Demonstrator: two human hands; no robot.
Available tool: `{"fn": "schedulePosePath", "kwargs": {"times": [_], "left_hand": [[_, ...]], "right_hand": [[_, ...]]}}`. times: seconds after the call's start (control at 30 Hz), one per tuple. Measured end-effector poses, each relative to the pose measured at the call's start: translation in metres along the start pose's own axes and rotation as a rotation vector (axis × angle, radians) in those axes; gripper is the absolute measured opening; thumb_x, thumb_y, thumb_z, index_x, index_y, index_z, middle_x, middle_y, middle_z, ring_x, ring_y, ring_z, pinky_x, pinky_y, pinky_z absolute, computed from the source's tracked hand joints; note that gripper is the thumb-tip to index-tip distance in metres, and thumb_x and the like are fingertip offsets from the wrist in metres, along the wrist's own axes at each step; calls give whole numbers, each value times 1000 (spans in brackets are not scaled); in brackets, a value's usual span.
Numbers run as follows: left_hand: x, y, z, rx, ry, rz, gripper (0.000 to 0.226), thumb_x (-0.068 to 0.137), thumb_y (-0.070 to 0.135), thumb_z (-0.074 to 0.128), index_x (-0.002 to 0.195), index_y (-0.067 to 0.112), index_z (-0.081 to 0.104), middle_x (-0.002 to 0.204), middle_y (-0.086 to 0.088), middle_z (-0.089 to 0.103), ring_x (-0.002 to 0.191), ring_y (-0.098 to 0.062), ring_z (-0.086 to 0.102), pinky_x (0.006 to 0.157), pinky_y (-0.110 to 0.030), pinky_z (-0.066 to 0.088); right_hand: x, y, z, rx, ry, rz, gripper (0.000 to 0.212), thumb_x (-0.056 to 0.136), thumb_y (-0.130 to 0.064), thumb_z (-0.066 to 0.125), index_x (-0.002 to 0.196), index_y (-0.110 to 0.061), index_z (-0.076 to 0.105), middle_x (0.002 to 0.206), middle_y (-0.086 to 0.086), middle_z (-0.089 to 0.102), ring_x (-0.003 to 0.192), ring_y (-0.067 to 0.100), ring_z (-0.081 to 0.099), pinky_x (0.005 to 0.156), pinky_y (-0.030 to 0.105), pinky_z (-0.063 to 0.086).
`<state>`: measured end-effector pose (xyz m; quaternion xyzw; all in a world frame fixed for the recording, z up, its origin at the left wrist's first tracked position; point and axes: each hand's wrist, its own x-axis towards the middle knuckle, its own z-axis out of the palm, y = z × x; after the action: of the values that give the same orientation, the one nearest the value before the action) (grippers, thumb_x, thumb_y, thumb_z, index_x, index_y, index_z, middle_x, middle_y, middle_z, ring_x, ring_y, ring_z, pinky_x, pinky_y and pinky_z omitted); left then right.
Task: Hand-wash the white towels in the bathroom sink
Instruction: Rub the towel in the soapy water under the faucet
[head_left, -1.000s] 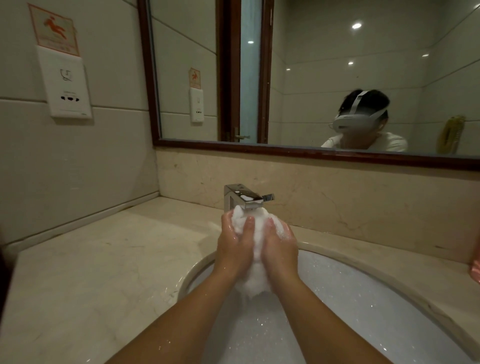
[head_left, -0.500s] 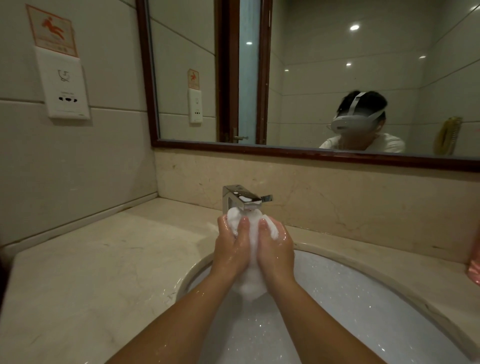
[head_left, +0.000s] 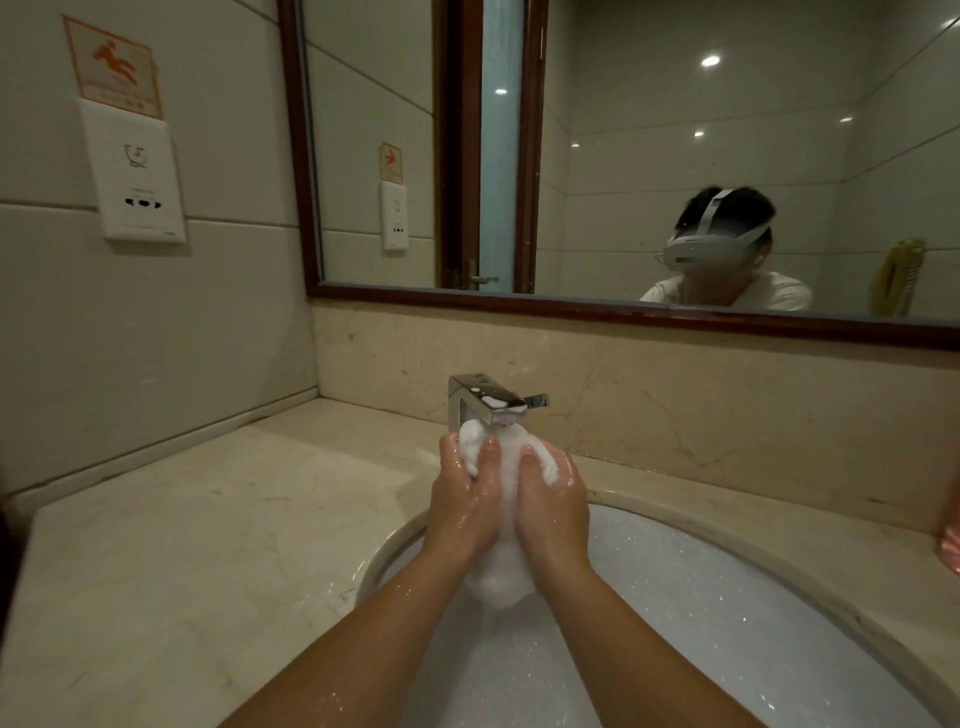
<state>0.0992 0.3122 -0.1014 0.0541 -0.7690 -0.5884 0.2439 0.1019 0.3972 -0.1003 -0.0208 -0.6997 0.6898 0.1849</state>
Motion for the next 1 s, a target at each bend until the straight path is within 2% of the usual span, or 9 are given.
{"fn": "schedulePosePath", "kwargs": {"times": [0.13,0.33,0.43,0.53,0.67,0.73,0.87,0.93,1.0], "left_hand": [[1,0,-1,-25,66,15,30,103,58,47,118,32,47,93,9,65,89,-20,65,83,-39,54],[1,4,-14,-96,259,99,24,103,51,54,104,28,58,90,15,65,83,-3,62,66,-25,46],[-2,5,-16,-96,274,120,20,105,42,54,104,23,61,90,15,65,82,1,60,61,-14,42],[-1,8,-11,-110,243,104,19,105,41,54,104,23,61,91,14,65,82,-1,60,58,-7,41],[1,6,1,-165,101,-12,34,101,62,49,117,34,60,105,11,69,100,-17,66,87,-34,54],[-1,4,5,-158,19,-51,38,102,63,47,126,35,56,113,7,66,108,-20,63,96,-39,52],[2,3,4,-121,107,-8,32,98,63,55,99,31,57,96,11,67,95,-18,67,82,-36,55],[3,6,0,-113,178,-43,28,101,58,56,99,30,56,93,9,65,86,-15,63,71,-31,49],[4,9,-3,-78,225,-86,27,105,53,51,110,27,55,97,6,62,88,-18,60,71,-31,42]], "right_hand": [[-4,-2,0,12,-5,-1,14,105,-37,56,117,-43,59,111,-12,69,107,17,67,96,39,56],[-6,-5,8,8,-175,131,47,107,-58,44,153,-47,43,135,-5,64,122,22,63,108,43,50],[-5,-4,9,12,-139,172,40,104,-62,46,126,-37,68,120,-9,73,110,18,67,103,41,52],[-2,-3,6,85,-13,161,32,99,-55,57,111,-31,75,109,-9,75,105,19,69,101,45,55],[2,-3,-6,183,97,101,20,102,-39,62,114,-26,72,107,-7,72,100,15,68,80,31,53],[1,-1,-11,202,117,100,16,103,-42,60,114,-31,63,103,-8,70,95,14,66,79,33,53],[1,-6,-9,124,81,114,26,104,-47,57,118,-30,42,118,1,60,97,24,61,84,40,51],[-5,-10,-5,48,46,87,26,106,-47,55,119,-32,38,127,3,47,100,24,55,80,34,44],[-8,-8,-1,-64,4,28,22,106,-50,52,119,-34,45,130,4,53,103,24,57,85,34,47]]}}
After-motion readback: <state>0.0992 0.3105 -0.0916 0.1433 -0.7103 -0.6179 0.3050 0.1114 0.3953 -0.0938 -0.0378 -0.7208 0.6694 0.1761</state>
